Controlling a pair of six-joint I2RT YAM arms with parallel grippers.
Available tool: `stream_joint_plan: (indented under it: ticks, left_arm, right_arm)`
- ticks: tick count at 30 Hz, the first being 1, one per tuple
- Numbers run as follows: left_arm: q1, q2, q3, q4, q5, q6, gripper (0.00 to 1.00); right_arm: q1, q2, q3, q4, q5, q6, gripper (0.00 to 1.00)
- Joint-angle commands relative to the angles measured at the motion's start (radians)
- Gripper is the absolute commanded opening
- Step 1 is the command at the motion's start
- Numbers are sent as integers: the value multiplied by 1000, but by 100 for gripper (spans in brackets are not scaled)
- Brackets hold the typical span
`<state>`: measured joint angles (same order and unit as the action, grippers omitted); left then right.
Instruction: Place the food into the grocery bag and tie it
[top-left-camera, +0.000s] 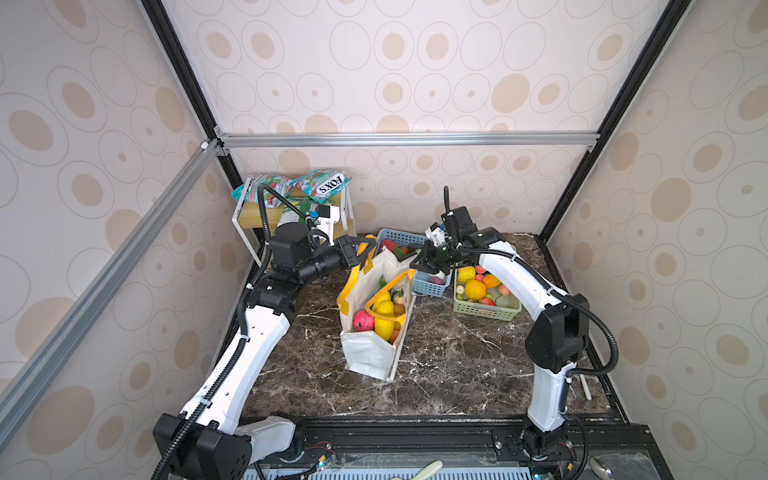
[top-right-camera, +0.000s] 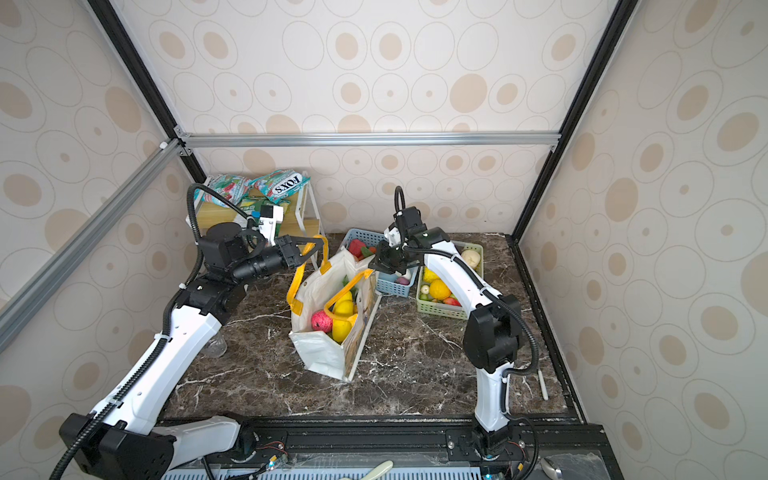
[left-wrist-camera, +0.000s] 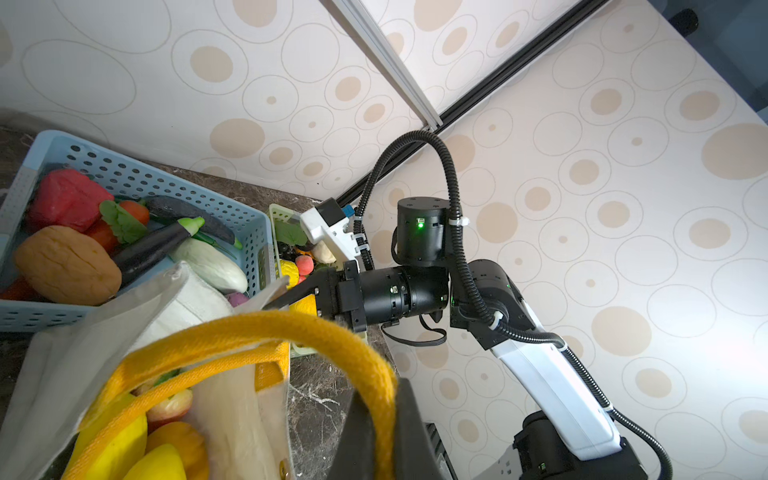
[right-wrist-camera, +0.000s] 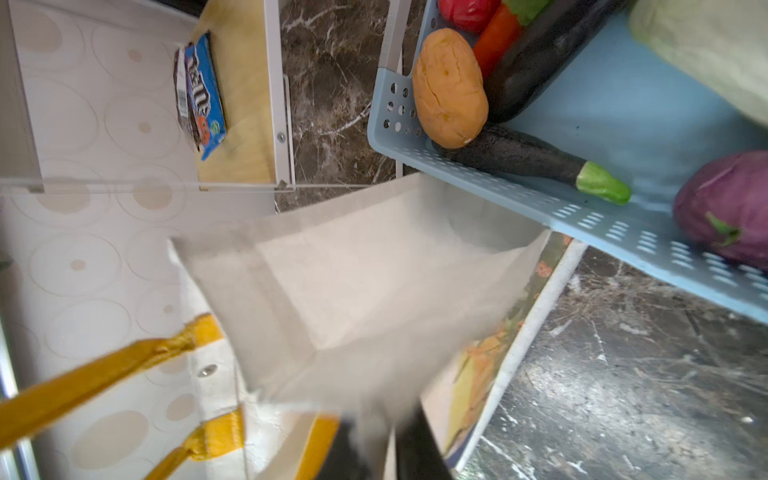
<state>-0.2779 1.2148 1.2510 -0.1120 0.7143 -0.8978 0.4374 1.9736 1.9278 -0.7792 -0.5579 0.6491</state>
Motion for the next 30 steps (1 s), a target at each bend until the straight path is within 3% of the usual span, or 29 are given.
stream_joint_plan:
  ticks: [1, 7, 11, 18, 26, 30]
  left_arm:
    - [-7, -37, -15, 40, -45, -33, 4]
    - [-6, -26, -23, 1, -90, -13, 4]
    - [7, -20, 2, -34, -104, 15, 6]
    - [59, -42, -26, -46, -102, -5, 8]
    - [181, -103, -109, 32, -13, -85, 7]
    - [208, -94, -124, 41, 42, -69, 8]
  right_arm:
    - [-2, -9, 73, -144, -2, -118, 30]
    - [7, -133, 109, -317, 104, -285, 48]
    - [117, -237, 75, -288, 237, -339, 55]
    - [332, -64, 232, -396, 354, -327, 57]
    - [385, 56, 257, -455, 365, -433, 62]
    - [399, 142, 361, -576, 371, -484, 64]
